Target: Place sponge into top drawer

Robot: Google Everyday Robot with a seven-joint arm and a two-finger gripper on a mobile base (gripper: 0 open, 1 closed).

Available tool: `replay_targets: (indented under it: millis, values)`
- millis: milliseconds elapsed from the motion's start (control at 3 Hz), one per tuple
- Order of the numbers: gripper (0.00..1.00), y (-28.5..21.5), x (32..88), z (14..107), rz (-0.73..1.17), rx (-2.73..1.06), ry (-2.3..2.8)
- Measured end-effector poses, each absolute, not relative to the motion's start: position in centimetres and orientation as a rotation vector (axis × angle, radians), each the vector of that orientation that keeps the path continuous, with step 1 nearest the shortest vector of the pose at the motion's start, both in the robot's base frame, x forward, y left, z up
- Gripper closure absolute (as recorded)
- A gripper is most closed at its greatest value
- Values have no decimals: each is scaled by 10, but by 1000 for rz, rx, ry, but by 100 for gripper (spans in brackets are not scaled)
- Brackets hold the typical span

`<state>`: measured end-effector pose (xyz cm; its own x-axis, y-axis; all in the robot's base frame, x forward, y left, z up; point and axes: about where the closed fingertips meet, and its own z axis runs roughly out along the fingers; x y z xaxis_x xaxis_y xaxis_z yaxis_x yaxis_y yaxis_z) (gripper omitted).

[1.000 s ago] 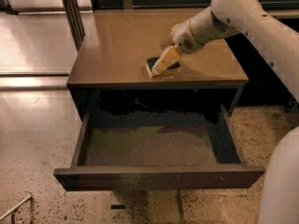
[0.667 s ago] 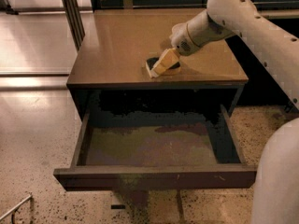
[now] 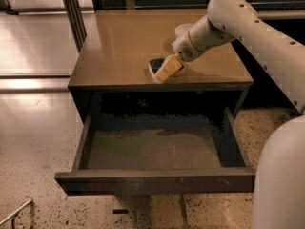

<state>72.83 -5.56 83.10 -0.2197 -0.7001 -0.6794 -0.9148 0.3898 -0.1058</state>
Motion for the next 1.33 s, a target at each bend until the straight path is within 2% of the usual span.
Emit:
replay_targets:
  millis: [333, 1000, 1333]
  values:
    - [17, -57, 726, 821, 426, -1393, 2022]
    - [63, -64, 718, 825, 424, -1403, 2018]
    - [86, -74, 695, 844, 411, -1432, 1974]
